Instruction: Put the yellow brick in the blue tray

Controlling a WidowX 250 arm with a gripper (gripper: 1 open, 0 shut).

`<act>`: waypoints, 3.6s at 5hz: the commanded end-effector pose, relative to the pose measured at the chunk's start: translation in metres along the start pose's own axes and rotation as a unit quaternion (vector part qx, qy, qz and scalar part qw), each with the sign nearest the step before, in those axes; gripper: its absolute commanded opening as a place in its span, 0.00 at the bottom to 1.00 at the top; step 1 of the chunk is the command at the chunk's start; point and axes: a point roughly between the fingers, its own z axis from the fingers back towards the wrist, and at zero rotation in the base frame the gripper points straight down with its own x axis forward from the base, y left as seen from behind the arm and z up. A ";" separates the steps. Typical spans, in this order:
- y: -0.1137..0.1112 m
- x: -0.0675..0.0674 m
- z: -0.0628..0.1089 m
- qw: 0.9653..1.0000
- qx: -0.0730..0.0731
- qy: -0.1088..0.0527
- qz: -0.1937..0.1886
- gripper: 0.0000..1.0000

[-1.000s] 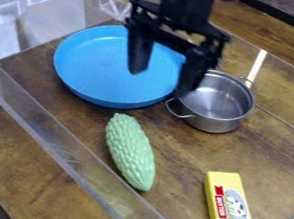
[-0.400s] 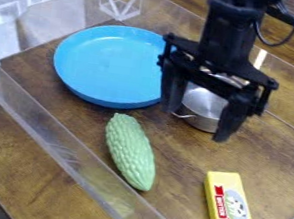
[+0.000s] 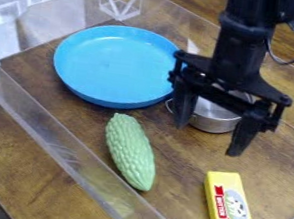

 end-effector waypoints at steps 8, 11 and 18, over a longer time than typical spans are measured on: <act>-0.035 0.001 -0.064 0.996 -0.055 -0.064 0.038 1.00; -0.032 0.004 -0.068 0.995 -0.066 -0.062 0.039 0.00; 0.090 0.019 0.073 0.991 0.023 -0.120 0.056 0.00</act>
